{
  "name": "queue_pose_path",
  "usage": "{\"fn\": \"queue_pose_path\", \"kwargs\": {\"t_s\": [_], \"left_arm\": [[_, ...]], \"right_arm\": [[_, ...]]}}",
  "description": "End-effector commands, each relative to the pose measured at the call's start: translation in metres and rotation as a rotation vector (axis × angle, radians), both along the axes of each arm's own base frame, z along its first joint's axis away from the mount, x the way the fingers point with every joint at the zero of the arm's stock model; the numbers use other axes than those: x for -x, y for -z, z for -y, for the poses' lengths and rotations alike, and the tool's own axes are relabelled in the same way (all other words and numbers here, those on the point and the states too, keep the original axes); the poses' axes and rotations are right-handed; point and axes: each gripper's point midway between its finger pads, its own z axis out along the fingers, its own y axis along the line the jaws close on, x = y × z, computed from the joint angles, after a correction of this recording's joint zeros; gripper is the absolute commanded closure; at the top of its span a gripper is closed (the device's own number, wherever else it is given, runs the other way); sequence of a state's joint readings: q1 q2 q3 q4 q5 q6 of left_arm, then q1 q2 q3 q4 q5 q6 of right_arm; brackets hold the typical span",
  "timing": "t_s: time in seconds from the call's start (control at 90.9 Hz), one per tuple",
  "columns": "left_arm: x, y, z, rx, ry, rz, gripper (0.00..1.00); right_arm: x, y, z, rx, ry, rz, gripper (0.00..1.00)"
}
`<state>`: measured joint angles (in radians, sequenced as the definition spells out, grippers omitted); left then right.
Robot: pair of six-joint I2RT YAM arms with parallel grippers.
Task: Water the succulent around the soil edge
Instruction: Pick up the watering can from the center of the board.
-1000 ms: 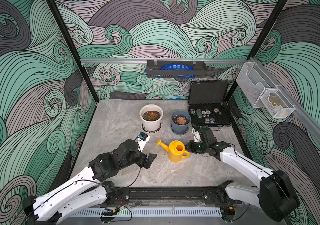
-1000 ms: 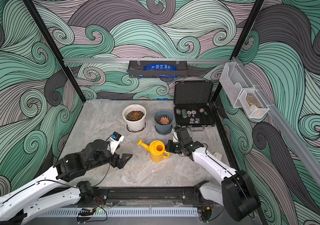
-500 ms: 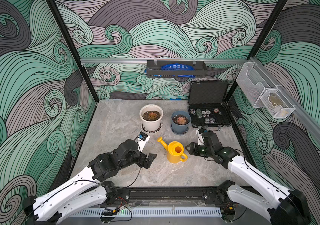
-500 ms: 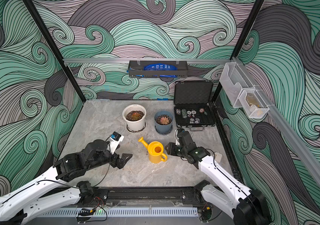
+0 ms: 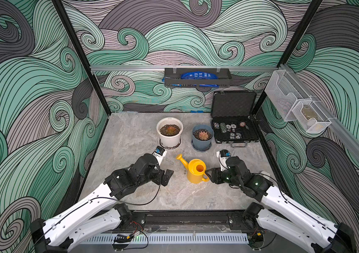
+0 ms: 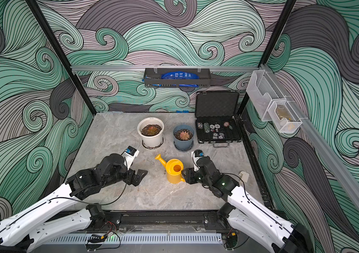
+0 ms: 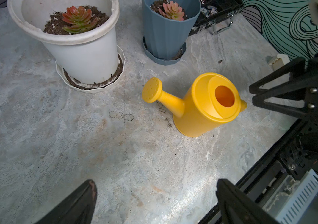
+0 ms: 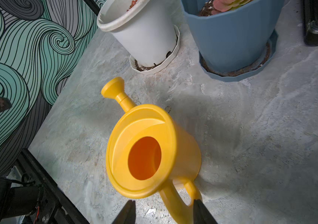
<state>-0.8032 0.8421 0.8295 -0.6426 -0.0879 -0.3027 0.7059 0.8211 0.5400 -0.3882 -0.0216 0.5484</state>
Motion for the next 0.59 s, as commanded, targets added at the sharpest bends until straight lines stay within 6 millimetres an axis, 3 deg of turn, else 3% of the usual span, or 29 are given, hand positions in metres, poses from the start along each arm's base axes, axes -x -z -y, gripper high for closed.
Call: {"fn": "queue_pose_path", "kwargs": {"t_s": [0.0, 0.11, 0.583], "left_arm": [[-0.001, -0.013, 0.002, 0.05, 0.0, -0.01, 0.01], [0.0, -0.014, 0.0, 0.056, 0.0, -0.003, 0.01], [-0.001, -0.012, 0.001, 0.059, -0.002, -0.01, 0.01]], "right_arm": [[-0.005, 0.005, 0.003, 0.041, 0.032, 0.028, 0.46], [-0.009, 0.01, 0.01, 0.066, 0.078, 0.028, 0.46], [-0.001, 0.025, -0.013, 0.041, -0.075, 0.015, 0.46]]}}
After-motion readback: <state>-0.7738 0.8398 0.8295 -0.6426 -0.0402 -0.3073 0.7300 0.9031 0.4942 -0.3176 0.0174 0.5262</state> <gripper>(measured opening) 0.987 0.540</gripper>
